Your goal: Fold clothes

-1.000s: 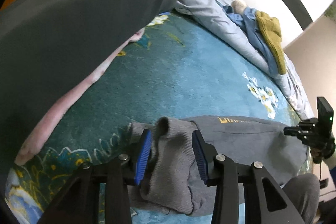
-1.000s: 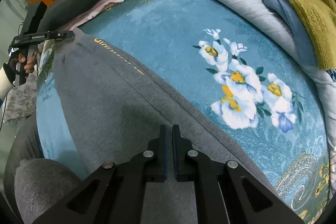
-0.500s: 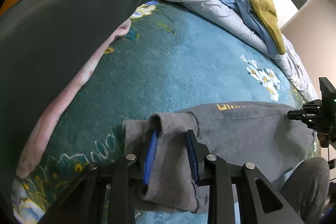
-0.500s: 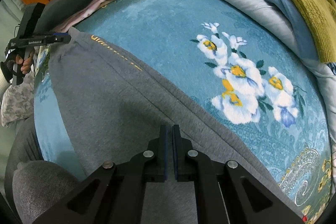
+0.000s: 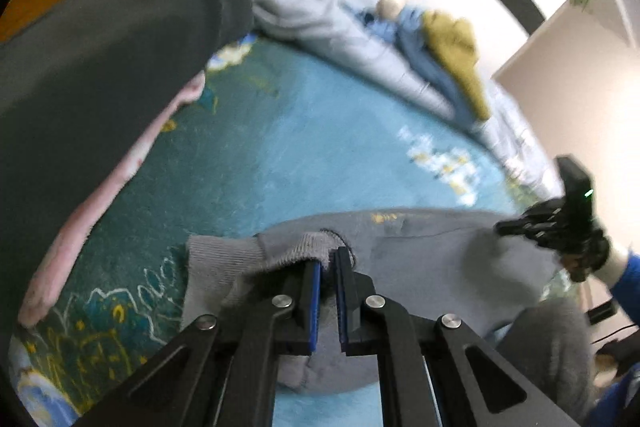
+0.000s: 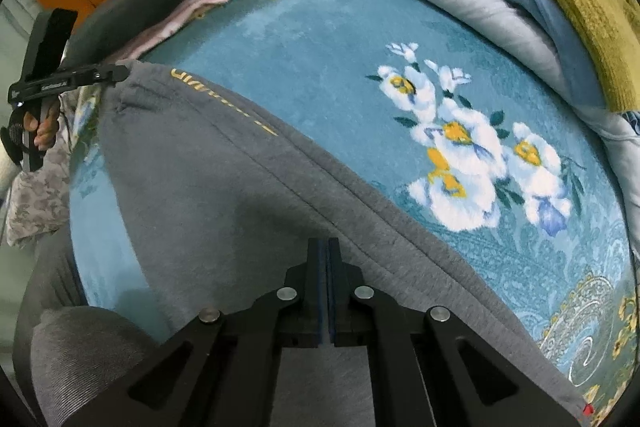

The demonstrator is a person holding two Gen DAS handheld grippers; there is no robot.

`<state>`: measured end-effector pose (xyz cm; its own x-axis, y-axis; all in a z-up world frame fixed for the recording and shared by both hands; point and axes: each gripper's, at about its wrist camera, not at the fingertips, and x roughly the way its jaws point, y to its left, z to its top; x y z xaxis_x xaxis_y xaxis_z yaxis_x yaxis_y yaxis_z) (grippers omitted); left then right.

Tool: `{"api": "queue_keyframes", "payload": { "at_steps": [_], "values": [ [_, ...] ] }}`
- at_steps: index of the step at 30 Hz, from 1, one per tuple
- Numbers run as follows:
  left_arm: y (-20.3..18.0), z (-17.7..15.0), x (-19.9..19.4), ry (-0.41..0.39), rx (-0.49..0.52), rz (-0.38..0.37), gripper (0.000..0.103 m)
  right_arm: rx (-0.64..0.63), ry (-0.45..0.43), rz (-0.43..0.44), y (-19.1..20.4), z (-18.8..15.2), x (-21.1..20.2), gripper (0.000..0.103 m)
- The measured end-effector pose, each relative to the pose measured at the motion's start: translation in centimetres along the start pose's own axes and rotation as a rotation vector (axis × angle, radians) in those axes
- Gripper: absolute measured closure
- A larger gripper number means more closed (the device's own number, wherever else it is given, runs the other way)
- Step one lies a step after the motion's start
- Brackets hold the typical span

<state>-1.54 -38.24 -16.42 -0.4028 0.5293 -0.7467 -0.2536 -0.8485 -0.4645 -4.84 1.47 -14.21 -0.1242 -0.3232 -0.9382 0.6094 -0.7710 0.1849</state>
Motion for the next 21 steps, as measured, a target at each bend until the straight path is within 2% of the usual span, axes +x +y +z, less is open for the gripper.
{"api": "queue_keyframes", "payload": {
  "at_steps": [3, 6, 9, 14, 17, 21],
  "values": [
    [-0.3, -0.3, -3.2, -0.081, -0.028, -0.043, 0.096, -0.031, -0.018, 0.014, 0.5, -0.2, -1.2, 0.103],
    [0.2, 0.5, -5.0, -0.128, -0.065, -0.066, 0.096, -0.029, -0.031, 0.007, 0.2, -0.2, -1.7, 0.103],
    [1.6, 1.9, -3.6, -0.1, -0.125, -0.022, 0.096, -0.019, -0.042, -0.002, -0.2, -0.1, -2.0, 0.103],
    [6.3, 3.2, 3.6, 0.051, -0.314, 0.082, 0.095, 0.026, -0.056, -0.015, -1.2, -0.2, -2.2, 0.103],
    [7.5, 2.7, 5.2, 0.071, -0.378, 0.1, 0.095, 0.036, -0.059, -0.036, -1.6, -0.7, -2.8, 0.103],
    [6.5, 2.1, 4.1, 0.033, -0.359, 0.103, 0.092, 0.104, -0.089, -0.059, -3.7, -2.4, -4.5, 0.103]
  ]
}}
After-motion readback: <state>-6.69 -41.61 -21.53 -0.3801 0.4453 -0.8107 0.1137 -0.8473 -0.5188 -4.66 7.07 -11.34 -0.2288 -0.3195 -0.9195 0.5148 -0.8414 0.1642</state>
